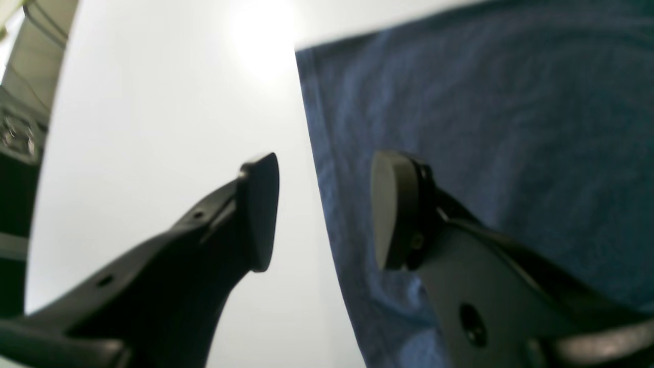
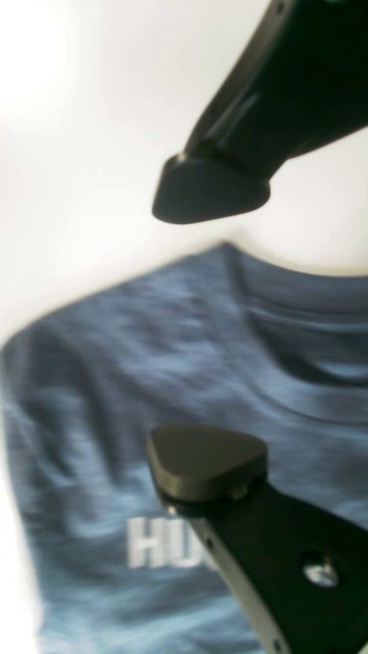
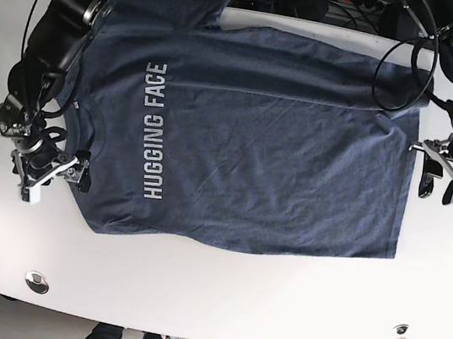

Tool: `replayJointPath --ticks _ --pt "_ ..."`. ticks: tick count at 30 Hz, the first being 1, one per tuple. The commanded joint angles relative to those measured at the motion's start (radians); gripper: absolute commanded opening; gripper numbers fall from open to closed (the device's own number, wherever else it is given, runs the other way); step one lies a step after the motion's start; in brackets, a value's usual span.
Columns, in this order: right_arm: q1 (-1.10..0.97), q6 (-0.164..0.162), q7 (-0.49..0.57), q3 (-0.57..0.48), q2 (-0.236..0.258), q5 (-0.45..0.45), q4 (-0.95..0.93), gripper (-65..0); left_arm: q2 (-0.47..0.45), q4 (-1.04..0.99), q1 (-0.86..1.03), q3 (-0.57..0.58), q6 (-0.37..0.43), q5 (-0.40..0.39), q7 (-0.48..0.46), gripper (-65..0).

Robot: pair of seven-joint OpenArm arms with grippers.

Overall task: Fold the T-shirt properly
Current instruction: 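Release the hem and grasp the shirt's middle with both grippers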

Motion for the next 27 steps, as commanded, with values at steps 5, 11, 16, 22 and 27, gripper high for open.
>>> replayJointPath --ticks 5,11,16,22,27 --pt "0.172 0.003 0.268 -0.128 0.107 0.017 -0.366 -5.9 -0.004 -0.145 -0.116 -0.005 -0.001 0.101 -0.015 -37.6" --pt "0.183 0.003 0.437 -0.155 0.115 0.017 -0.518 -5.9 -0.029 -0.257 -0.149 -0.008 -0.001 0.138 -0.016 -37.6" --pt "0.132 0.006 0.437 -0.157 0.079 0.017 -0.524 -5.9 -0.029 -0.266 -0.141 -0.01 -0.001 0.142 -0.085 -37.5" --pt "0.109 0.008 0.438 -0.221 0.021 0.022 -0.521 -14.7 -0.058 -0.374 -0.182 0.003 -0.001 0.141 -0.121 -36.8" --pt "0.109 0.005 0.438 -0.224 0.007 0.019 -0.505 -30.6 -0.115 -0.607 -0.29 0.049 0.169 0.141 -0.122 -19.2"
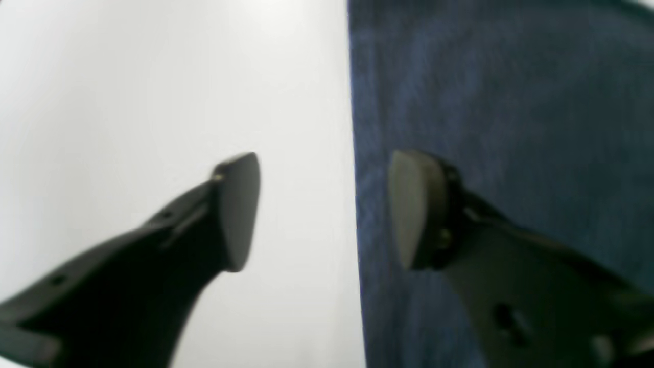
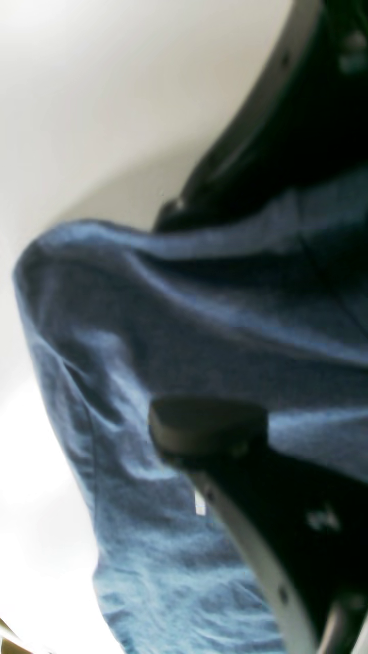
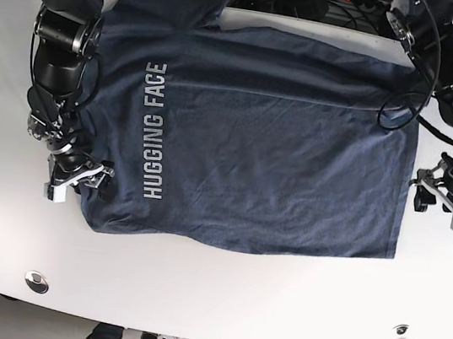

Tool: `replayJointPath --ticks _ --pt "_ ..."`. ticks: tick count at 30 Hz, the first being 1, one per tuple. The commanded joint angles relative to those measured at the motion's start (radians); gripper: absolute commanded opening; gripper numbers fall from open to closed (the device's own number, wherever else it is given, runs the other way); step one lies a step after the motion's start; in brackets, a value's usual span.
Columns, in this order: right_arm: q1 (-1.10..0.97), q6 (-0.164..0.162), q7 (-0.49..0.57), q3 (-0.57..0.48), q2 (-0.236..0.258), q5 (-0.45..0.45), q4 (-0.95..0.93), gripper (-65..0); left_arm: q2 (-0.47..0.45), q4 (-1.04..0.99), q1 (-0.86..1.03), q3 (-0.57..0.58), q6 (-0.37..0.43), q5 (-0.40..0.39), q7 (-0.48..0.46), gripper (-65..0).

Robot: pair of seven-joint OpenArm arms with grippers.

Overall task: Fold the T-shirt properly
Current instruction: 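Release the hem and grasp the shirt's middle with both grippers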

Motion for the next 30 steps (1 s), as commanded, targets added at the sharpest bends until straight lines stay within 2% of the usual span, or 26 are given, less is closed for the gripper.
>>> replayJointPath --ticks 1,3,6,12,15,16,18,19,22,25,27,28,30 --pt "0.006 -0.004 -0.062 -0.005 0.005 -0.028 0.023 -35.2 -0.032 -0.073 -0.053 0.015 0.079 -0.012 -0.02 -15.3" --pt "0.005 -0.004 -0.062 -0.005 0.005 -0.028 0.029 -46.3 -0.049 -0.159 -0.097 0.043 0.136 -0.015 -0.02 -10.8" --pt "0.005 -0.006 -0.064 -0.007 0.005 -0.028 0.029 -61.4 -0.051 -0.247 -0.132 0.103 0.139 -0.018 -0.02 -10.1" --pt "0.005 -0.006 -0.064 -0.003 0.005 -0.025 0.029 -62.5 -0.039 -0.405 -0.178 0.179 0.139 -0.019 -0.02 -10.1" --pt "0.003 -0.006 -0.064 0.0 0.005 -0.022 0.029 -62.5 0.004 -0.408 -0.169 0.218 0.128 -0.019 -0.019 -10.6" --pt "0.003 -0.006 -0.064 0.0 0.005 -0.022 0.029 -62.5 0.015 -0.411 -0.169 0.233 0.101 -0.019 -0.019 -12.4" --pt "0.003 -0.006 -0.064 0.0 0.005 -0.022 0.029 -62.5 0.046 -0.413 -0.169 0.245 0.002 -0.019 -0.019 -27.5" --pt "0.002 -0.006 -0.064 0.0 0.005 -0.022 0.029 -62.5 0.061 -0.413 -0.169 0.244 -0.034 -0.018 -0.02 -40.6" --pt "0.002 -0.006 -0.062 0.001 0.005 -0.02 0.031 -62.5 0.073 -0.413 -0.171 0.241 -0.045 -0.018 -0.02 -64.9" --pt "-0.052 -0.003 -0.065 0.001 -0.018 -0.019 0.136 -62.6 0.075 -0.39 -0.169 0.244 -0.054 -0.019 -0.019 -65.0" --pt "-0.109 -0.004 -0.08 -0.002 -0.034 -0.025 0.275 -62.8 0.077 -0.288 -0.168 0.241 -0.106 -0.021 -0.01 -65.0" --pt "-0.139 -0.004 -0.11 0.0 -0.037 -0.025 0.342 -62.8 0.077 -0.219 -0.157 0.241 -0.138 -0.019 0.019 -65.0" --pt "-0.198 -0.004 -0.205 0.0 -0.041 -0.019 0.492 -62.8 0.078 -0.078 -0.12 0.242 -0.138 -0.018 0.099 -65.0"
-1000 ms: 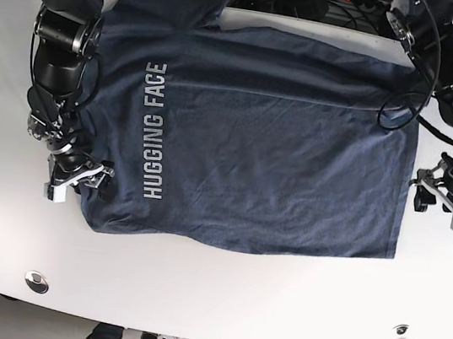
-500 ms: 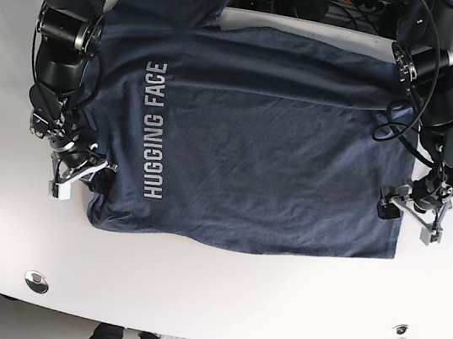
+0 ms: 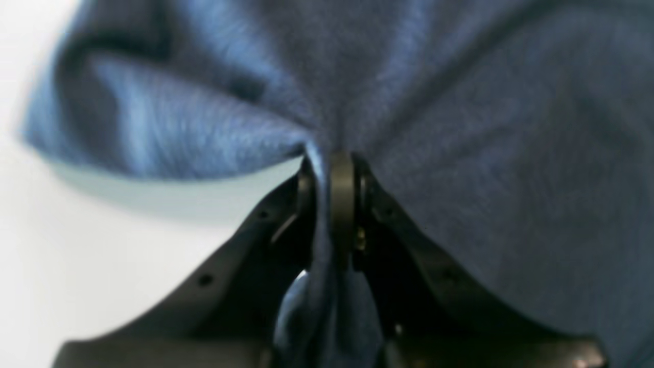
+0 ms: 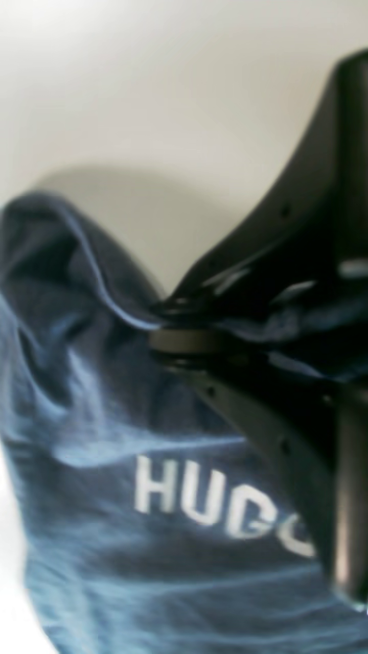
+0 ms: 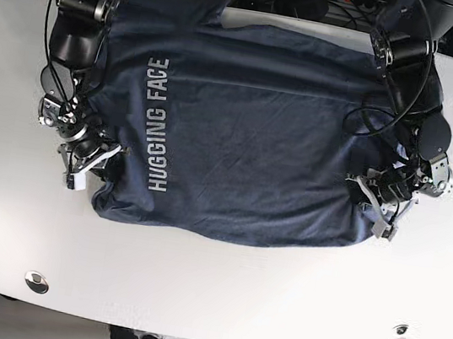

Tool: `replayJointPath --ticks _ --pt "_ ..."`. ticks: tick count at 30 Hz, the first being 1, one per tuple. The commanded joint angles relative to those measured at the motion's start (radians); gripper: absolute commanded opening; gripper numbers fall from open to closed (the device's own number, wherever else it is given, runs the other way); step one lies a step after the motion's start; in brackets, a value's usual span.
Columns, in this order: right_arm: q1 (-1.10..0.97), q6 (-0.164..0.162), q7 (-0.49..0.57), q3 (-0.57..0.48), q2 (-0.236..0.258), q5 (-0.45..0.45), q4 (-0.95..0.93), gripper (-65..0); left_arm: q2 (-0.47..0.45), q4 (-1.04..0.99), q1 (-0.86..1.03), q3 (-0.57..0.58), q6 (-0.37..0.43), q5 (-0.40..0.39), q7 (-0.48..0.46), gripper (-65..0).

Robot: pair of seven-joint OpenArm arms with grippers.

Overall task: Fold the T-shirt properly
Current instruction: 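Release the hem and grasp the shirt's middle with both grippers, then lift the shirt with both grippers and flip it over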

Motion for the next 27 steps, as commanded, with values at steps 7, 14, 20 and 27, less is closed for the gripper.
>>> replayJointPath --ticks 7,14,20,27 --pt "-0.198 0.008 -0.213 0.004 -0.024 0.006 0.601 -62.8 -0.017 0.391 0.095 0.0 -0.004 -0.012 0.046 -65.0" --pt "-0.012 0.013 -0.299 0.067 0.001 0.003 0.574 -62.8 -0.025 0.399 -0.055 0.003 -0.004 -0.006 0.046 -65.0" --pt "0.339 0.013 -0.39 0.061 0.067 -0.003 0.426 -62.8 -0.046 0.252 -0.386 0.121 -0.004 -0.006 0.046 -65.0" --pt "0.781 0.014 -0.508 0.056 0.119 -0.003 0.324 -62.8 -0.087 0.103 -0.756 0.132 -0.004 -0.004 0.046 -65.0"
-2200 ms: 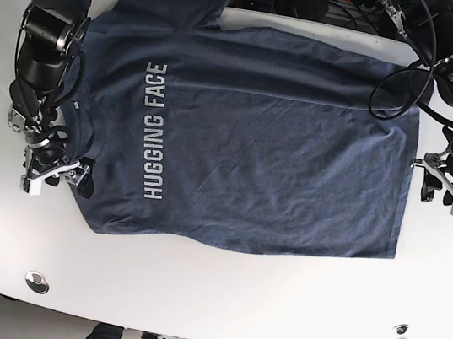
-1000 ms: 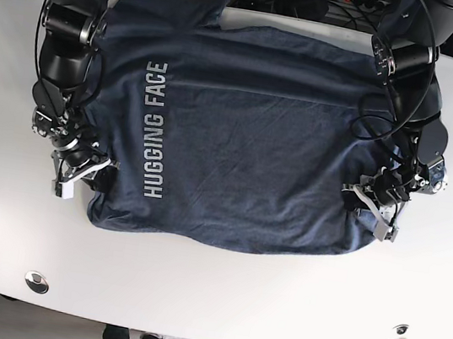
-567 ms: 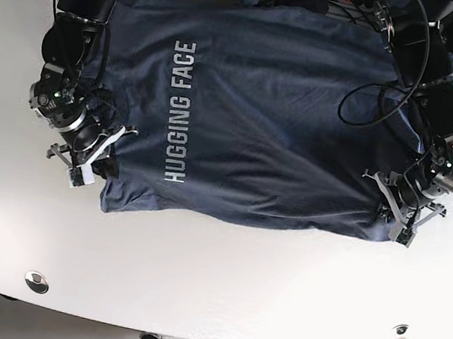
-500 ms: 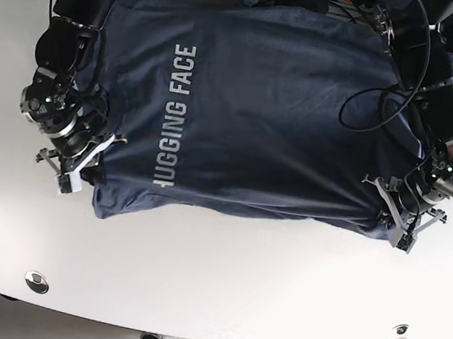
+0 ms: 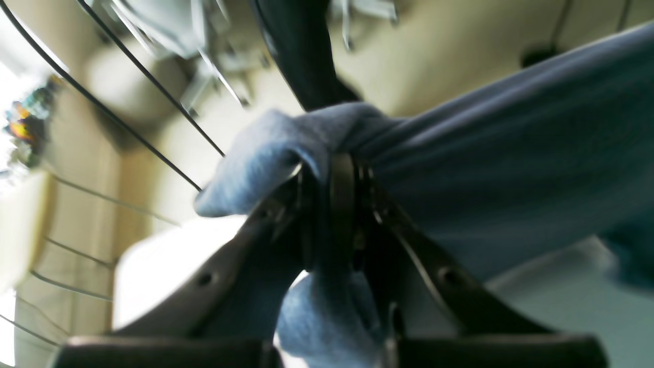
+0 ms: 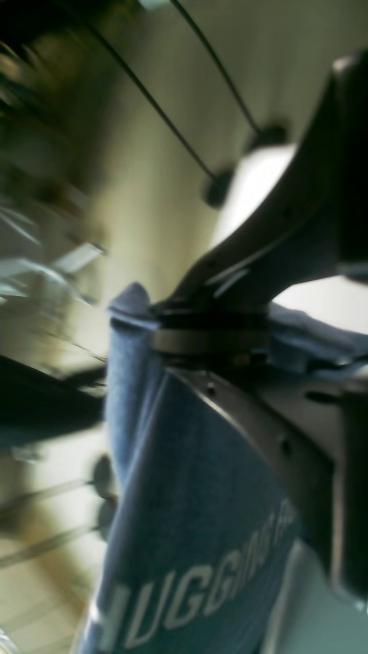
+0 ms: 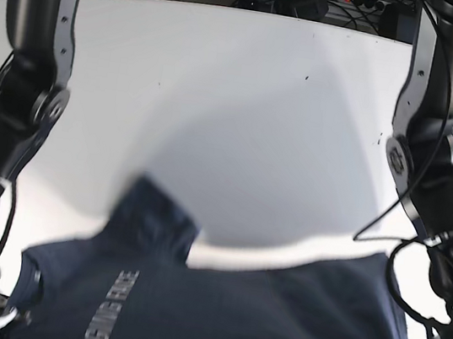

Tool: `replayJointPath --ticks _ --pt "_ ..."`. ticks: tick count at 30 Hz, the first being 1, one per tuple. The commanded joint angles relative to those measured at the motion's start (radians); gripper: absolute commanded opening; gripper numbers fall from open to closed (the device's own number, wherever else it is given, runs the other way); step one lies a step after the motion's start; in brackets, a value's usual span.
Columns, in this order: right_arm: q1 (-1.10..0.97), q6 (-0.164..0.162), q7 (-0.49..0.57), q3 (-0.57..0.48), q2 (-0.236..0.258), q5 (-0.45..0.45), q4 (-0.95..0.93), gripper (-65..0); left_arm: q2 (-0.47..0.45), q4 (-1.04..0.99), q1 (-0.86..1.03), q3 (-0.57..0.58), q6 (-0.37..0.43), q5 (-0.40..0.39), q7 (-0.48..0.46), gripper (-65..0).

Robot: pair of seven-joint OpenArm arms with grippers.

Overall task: Fold the T-shirt properly
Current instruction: 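Lift the shirt with both grippers and flip it over, then grasp the shirt edge with the right gripper and drag it toward the left gripper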

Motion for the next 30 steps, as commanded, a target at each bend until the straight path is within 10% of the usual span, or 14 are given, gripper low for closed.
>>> replayJointPath --ticks 1,10,20,30 --pt "0.106 -0.007 -0.006 0.002 0.027 0.003 -0.008 -62.8 -0.018 -0.01 -0.079 0.0 0.01 -0.002 -0.018 -65.0" --pt "-0.174 -0.006 -0.015 0.011 0.025 0.012 0.086 -62.8 -0.05 0.031 0.126 -0.006 0.01 -0.009 -0.022 -65.0" --pt "-0.873 -0.015 0.139 0.011 0.004 0.261 0.227 -62.8 -0.006 0.341 0.791 -0.105 0.01 -0.013 -0.024 -65.0" --pt "-0.786 -0.01 0.177 0.005 -0.133 0.029 0.221 -62.1 0.051 0.594 1.133 -0.193 0.01 -0.008 -0.021 -65.0"
